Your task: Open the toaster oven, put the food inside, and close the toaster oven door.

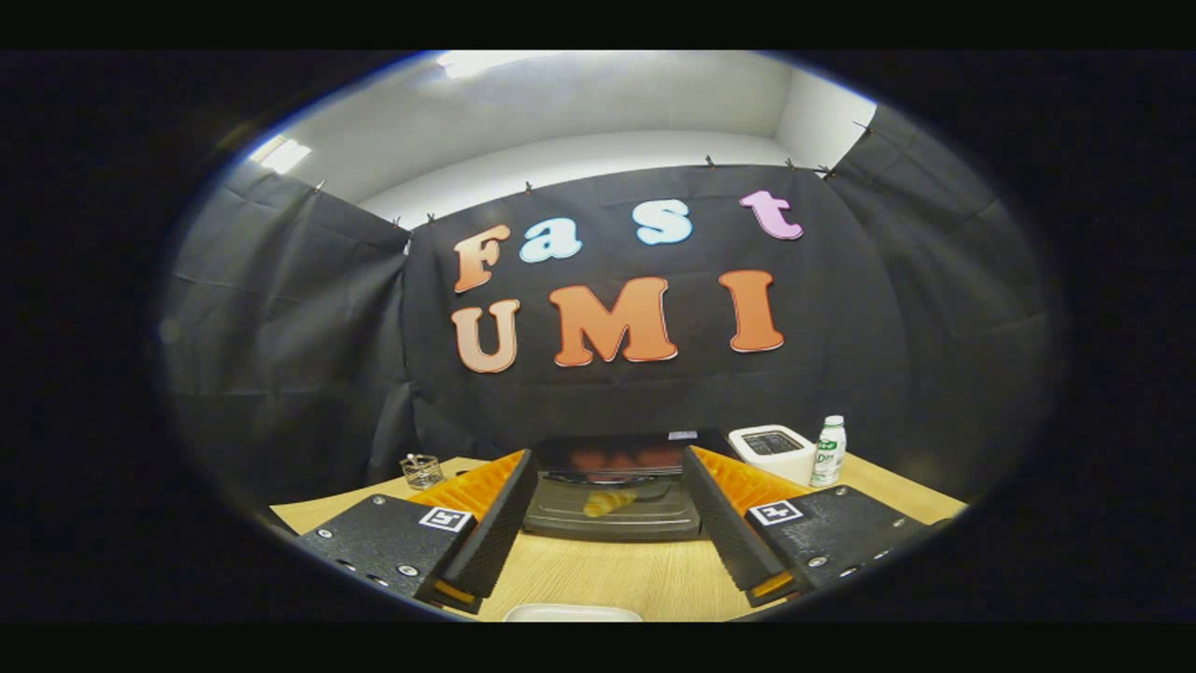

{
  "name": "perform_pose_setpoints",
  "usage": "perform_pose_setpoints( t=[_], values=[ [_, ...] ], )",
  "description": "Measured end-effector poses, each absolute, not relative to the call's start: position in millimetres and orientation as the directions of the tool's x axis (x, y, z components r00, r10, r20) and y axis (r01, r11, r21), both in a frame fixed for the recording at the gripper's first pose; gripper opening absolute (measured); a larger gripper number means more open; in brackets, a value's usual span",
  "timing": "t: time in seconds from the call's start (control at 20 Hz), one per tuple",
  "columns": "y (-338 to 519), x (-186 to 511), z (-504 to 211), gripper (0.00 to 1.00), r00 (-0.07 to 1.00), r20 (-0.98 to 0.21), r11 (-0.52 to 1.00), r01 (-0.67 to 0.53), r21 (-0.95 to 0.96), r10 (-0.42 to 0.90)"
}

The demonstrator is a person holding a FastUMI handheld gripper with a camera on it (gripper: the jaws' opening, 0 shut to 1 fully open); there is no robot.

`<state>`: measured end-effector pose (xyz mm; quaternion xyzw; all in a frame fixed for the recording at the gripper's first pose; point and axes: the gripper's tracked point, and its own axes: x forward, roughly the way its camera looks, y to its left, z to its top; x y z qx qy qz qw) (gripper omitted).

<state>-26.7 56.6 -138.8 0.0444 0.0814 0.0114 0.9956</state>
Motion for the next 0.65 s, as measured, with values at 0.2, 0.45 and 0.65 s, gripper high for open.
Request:
perform_pose_setpoints(
  t=[0.2,0.45,0.65],
  values=[
    [50,-25,-126,0.92,0.992,-0.123,0.997,-0.005,0.081,0.015],
    [52,-25,-125,0.97,0.992,-0.122,0.997,-0.018,0.075,0.027],
    [46,-24,-123,0.98,0.994,-0.111,0.999,-0.003,0.048,0.008]
  ],
)
